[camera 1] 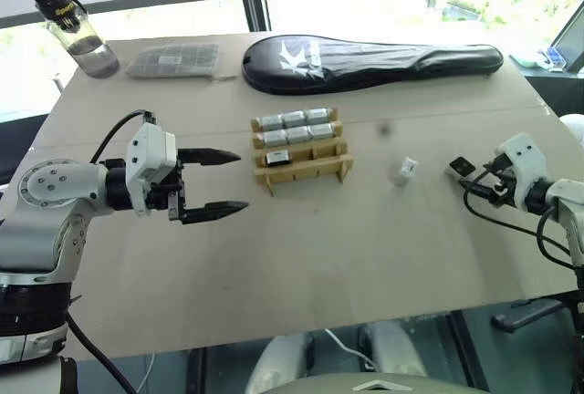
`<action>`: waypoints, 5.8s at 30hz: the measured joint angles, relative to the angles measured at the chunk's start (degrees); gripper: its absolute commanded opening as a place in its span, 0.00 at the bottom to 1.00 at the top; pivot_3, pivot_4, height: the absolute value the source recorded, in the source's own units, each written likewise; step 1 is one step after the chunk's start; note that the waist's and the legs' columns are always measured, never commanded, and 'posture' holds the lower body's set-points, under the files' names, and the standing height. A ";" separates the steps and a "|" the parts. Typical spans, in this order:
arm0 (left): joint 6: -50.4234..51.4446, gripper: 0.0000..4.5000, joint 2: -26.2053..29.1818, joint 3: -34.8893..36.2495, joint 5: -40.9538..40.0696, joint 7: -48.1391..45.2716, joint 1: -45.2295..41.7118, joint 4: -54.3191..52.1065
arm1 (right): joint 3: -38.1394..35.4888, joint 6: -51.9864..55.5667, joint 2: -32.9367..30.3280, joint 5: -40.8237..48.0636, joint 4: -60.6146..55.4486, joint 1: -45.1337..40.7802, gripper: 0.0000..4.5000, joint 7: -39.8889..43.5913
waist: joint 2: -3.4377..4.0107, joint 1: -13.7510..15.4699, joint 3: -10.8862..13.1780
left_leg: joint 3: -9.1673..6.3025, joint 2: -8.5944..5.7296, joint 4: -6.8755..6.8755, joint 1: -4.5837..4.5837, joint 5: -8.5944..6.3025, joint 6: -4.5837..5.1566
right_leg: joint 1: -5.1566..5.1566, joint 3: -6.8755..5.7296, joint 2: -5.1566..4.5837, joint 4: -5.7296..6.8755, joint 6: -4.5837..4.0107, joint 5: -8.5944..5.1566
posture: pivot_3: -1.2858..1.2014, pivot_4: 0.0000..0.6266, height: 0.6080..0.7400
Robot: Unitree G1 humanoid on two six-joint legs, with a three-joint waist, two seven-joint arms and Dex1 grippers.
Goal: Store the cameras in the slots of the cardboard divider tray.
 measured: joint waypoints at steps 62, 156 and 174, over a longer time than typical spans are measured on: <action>24.31 0.94 -22.53 -7.31 -8.41 22.44 -25.63 6.17 | 31.12 -56.08 10.95 -33.79 -8.40 -26.59 0.41 -10.59 | -0.10 -0.22 -0.06 | -0.22 -0.07 0.78 -0.17 0.00 0.00 | -0.05 -0.14 0.05 0.18 0.01 0.00 | 0.52 0.24 1.00; -36.32 0.15 -26.07 -13.17 21.51 -6.74 -43.30 72.26 | -9.58 -11.07 8.47 32.60 -43.33 37.93 0.98 9.64 | -0.47 1.73 -0.28 | -0.32 -0.20 0.84 -0.15 -0.10 0.17 | 0.03 -0.17 -0.01 0.47 0.03 0.01 | 0.52 0.24 1.00; -36.53 0.15 -29.41 -11.51 24.50 -5.32 -46.28 76.50 | -9.63 -13.70 7.56 33.20 -43.44 39.19 0.98 8.52 | -0.52 1.57 -0.30 | -0.31 -0.20 0.88 -0.15 -0.12 0.19 | 0.02 -0.16 0.00 0.51 0.04 0.01 | 0.52 0.24 1.00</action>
